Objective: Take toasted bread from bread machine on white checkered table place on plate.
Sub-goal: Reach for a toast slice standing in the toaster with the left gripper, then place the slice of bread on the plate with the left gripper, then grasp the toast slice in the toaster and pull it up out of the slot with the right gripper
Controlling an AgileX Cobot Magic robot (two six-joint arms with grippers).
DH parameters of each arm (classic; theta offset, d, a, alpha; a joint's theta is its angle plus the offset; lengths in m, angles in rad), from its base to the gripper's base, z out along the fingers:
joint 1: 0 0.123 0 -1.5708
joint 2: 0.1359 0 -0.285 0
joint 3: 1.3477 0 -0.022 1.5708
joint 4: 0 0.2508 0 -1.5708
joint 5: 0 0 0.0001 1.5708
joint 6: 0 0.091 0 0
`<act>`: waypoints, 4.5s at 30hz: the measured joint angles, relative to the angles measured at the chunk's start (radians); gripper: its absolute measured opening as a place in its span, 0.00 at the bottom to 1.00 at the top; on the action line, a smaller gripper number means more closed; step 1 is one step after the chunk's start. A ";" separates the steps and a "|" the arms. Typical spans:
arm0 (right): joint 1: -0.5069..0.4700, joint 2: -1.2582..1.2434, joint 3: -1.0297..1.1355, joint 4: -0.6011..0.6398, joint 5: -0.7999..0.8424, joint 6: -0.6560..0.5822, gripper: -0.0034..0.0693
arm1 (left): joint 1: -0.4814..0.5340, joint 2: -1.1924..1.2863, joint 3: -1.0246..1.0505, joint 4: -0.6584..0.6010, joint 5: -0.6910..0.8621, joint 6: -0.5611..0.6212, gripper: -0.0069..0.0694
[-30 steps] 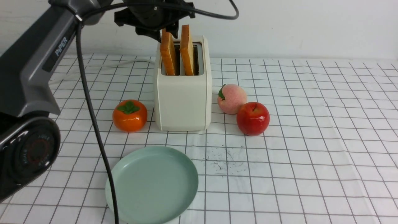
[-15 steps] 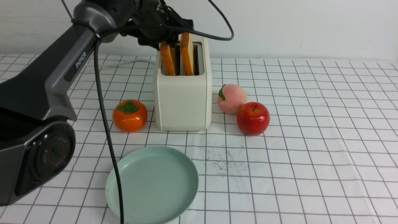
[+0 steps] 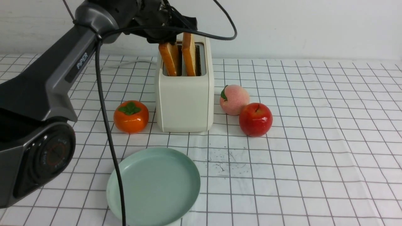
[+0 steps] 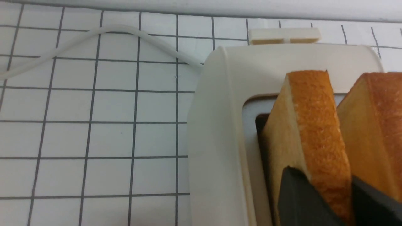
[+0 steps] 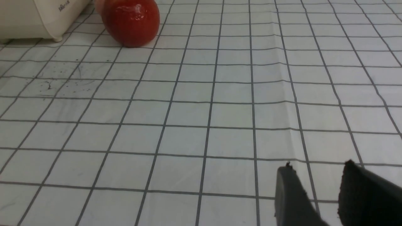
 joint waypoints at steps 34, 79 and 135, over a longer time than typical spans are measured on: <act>0.000 0.000 0.000 0.000 0.000 0.000 0.38 | 0.001 -1.004 1.549 -0.572 -0.281 0.440 0.22; 0.000 0.000 0.000 0.000 0.000 0.000 0.38 | 0.248 -0.604 1.578 -1.352 -0.327 1.306 0.22; 0.000 0.000 0.000 0.000 0.000 -0.001 0.38 | 0.248 -1.582 1.630 -0.671 -0.545 0.722 0.07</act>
